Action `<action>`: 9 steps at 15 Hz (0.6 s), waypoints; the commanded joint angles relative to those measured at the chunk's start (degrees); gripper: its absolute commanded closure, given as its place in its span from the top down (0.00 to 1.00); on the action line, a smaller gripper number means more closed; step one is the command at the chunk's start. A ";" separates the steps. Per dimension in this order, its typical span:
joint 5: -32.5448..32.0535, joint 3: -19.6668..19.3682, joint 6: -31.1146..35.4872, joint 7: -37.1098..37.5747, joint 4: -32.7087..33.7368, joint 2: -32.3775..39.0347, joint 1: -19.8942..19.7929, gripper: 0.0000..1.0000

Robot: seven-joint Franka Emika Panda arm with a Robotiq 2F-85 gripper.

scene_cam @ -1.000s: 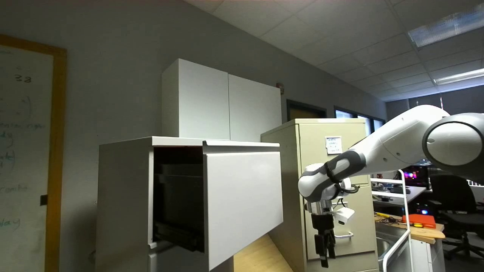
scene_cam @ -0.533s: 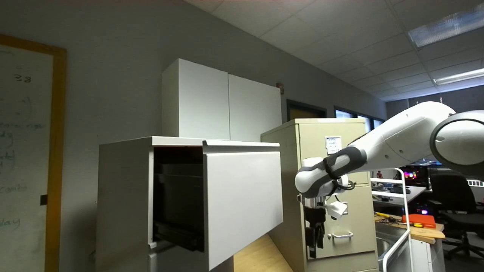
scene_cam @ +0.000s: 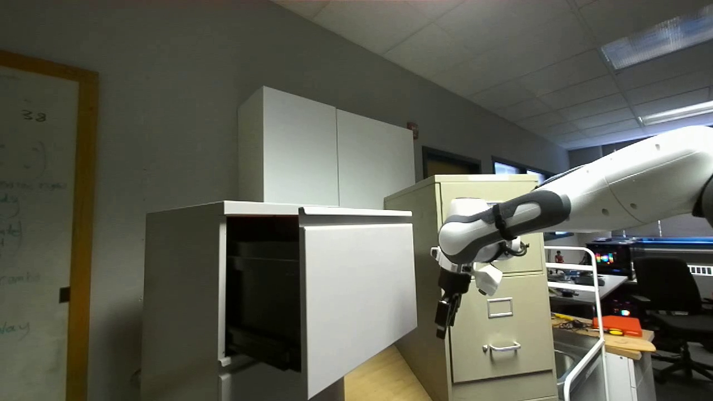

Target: Close the upper drawer

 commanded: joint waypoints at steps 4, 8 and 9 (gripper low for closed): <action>1.44 1.08 5.71 0.41 -2.94 -8.65 3.45 0.30; 4.03 0.80 10.74 0.28 -5.43 -12.82 6.23 0.07; 4.73 0.74 12.20 0.35 -6.13 -13.75 6.93 0.03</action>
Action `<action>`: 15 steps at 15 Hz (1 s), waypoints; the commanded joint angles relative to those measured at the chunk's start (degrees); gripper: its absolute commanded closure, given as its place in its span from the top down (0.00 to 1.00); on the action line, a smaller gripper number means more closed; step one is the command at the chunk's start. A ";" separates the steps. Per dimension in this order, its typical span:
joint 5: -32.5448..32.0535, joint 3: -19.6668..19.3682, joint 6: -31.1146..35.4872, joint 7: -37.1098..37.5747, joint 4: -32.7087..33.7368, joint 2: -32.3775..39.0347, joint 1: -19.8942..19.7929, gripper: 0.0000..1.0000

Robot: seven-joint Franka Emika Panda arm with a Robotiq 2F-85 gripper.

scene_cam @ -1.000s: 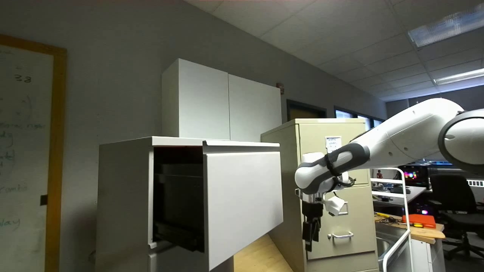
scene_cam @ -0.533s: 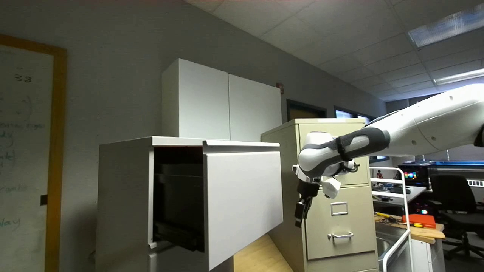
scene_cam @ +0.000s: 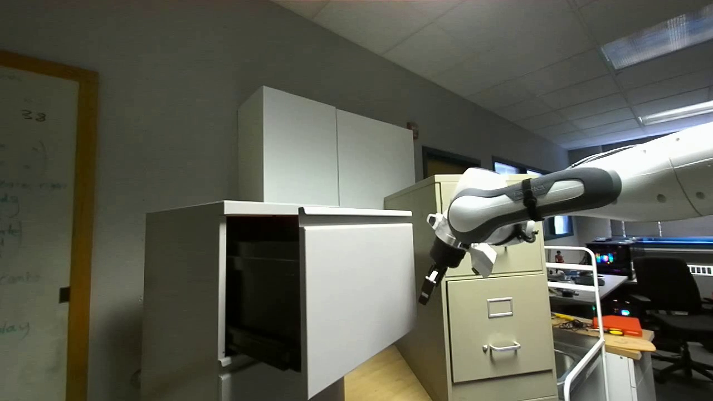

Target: Close the upper drawer

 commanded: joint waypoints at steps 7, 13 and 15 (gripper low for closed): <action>6.28 -1.31 17.71 0.28 -7.70 -7.64 7.32 0.07; 7.83 -2.19 22.82 1.12 -7.80 -5.83 11.67 0.05; 7.96 -1.97 23.92 1.75 -7.30 -4.67 12.95 0.06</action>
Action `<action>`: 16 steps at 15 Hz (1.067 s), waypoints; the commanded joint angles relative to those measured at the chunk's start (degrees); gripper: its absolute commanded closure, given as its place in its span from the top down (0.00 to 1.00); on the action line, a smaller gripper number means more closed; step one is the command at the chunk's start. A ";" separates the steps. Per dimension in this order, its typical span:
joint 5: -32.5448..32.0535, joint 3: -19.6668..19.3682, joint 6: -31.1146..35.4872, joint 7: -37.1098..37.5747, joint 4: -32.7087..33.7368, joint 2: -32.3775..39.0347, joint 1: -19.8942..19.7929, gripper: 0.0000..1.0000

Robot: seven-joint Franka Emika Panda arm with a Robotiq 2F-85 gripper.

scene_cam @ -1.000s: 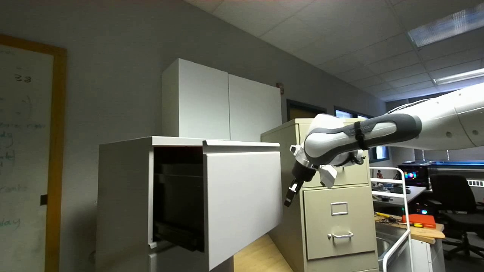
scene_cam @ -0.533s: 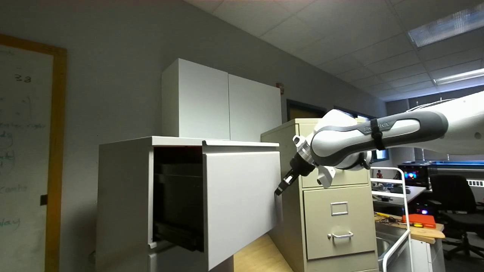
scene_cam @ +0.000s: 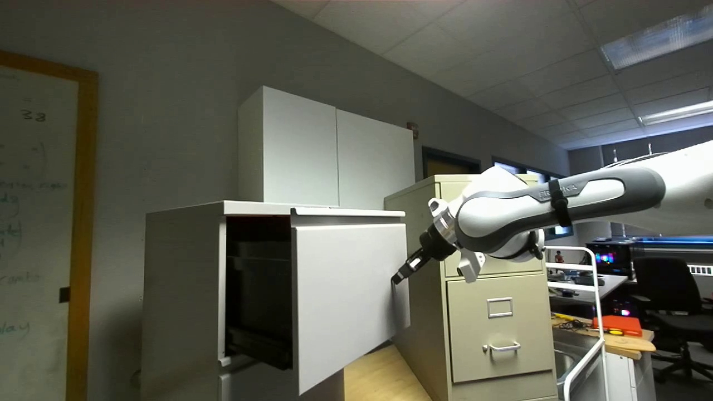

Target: Close the upper drawer

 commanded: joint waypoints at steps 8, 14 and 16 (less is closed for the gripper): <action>0.96 0.59 6.36 3.61 6.08 9.29 6.70 0.06; 1.05 2.06 7.42 5.34 13.65 16.76 6.18 0.06; 1.26 2.83 6.92 5.95 16.69 19.51 5.75 0.06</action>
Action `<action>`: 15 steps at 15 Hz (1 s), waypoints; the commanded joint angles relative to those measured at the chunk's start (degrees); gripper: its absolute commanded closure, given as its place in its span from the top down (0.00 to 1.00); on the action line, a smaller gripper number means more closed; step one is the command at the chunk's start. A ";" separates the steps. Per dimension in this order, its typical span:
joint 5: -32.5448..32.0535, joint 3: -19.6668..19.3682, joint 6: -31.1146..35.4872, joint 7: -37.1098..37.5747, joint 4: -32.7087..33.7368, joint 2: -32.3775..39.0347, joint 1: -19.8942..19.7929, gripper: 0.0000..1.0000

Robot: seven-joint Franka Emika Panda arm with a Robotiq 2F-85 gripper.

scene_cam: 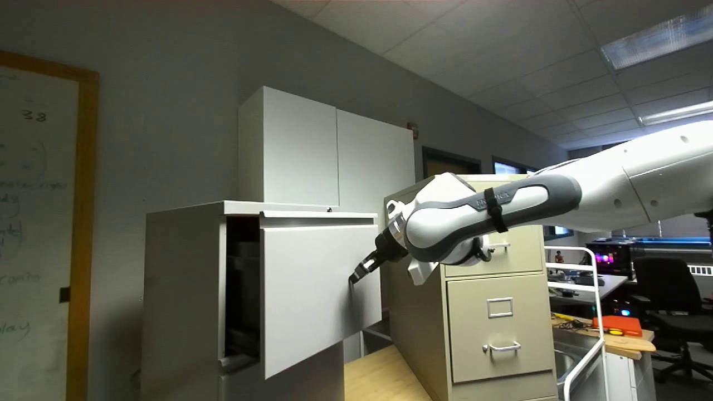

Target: Close the upper drawer

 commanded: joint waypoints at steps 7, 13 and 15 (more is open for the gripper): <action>-0.16 1.88 -1.18 5.27 16.72 15.06 0.29 0.06; -2.30 2.83 -2.26 9.48 25.28 22.35 0.27 0.06; -2.99 7.43 -3.15 10.95 28.17 24.46 -4.11 0.06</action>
